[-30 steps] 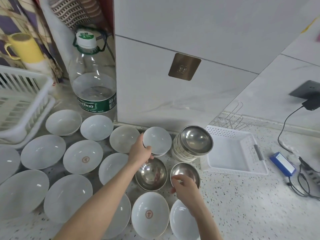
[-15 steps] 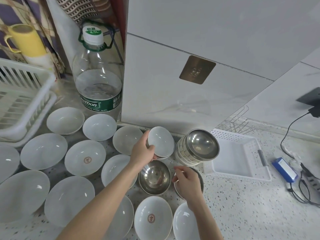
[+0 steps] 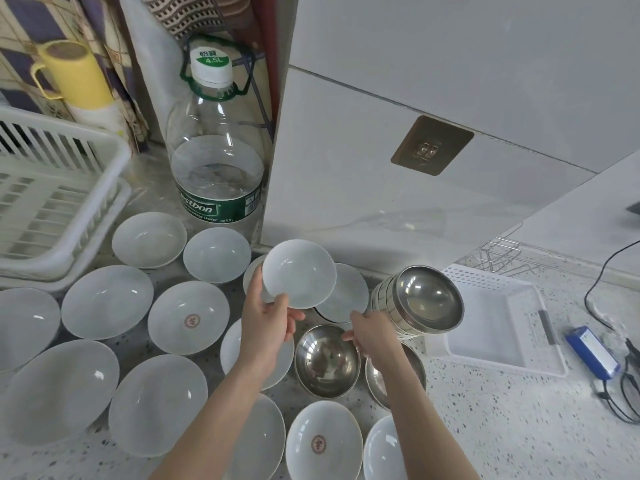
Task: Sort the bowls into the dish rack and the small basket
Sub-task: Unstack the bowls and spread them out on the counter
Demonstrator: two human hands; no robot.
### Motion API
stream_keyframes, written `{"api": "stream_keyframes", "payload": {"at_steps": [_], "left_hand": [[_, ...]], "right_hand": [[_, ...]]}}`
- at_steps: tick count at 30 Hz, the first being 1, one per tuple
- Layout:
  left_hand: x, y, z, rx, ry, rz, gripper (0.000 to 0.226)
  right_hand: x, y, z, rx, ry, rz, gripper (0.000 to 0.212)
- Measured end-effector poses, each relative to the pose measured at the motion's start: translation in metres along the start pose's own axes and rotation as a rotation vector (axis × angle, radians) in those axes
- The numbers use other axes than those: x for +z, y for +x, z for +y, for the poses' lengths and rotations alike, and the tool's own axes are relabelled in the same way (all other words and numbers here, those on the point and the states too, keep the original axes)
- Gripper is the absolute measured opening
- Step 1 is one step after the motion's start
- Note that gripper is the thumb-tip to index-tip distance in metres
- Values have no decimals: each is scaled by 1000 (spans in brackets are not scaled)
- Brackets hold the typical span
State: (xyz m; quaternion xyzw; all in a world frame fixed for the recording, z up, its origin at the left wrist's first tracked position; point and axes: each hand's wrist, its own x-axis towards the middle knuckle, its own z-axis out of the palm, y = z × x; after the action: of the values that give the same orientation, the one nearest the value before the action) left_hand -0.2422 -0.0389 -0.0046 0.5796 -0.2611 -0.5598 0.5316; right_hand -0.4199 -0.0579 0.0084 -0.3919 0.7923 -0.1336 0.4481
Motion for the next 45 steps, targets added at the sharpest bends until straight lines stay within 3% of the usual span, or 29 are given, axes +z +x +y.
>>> {"api": "stream_keyframes", "payload": {"at_steps": [5, 8, 19, 26, 37, 45], "left_hand": [[-3, -1, 3, -26, -26, 14, 70], [-6, -1, 4, -27, -28, 20, 70], [-4, -16, 9, -21, -24, 38, 69], [-9, -37, 13, 13, -27, 107, 62], [2, -93, -8, 52, -40, 128, 60], [50, -143, -30, 74, -19, 152, 64]], "right_hand": [[20, 8, 3, -24, 56, 160, 30], [28, 10, 9, 1, 132, 206, 21], [29, 4, 2, -67, 293, 231, 30], [26, -32, 11, -171, 554, 273, 39], [-20, -89, 63, -254, 620, 236, 41], [-88, -105, 115, -359, 697, 38, 48]]}}
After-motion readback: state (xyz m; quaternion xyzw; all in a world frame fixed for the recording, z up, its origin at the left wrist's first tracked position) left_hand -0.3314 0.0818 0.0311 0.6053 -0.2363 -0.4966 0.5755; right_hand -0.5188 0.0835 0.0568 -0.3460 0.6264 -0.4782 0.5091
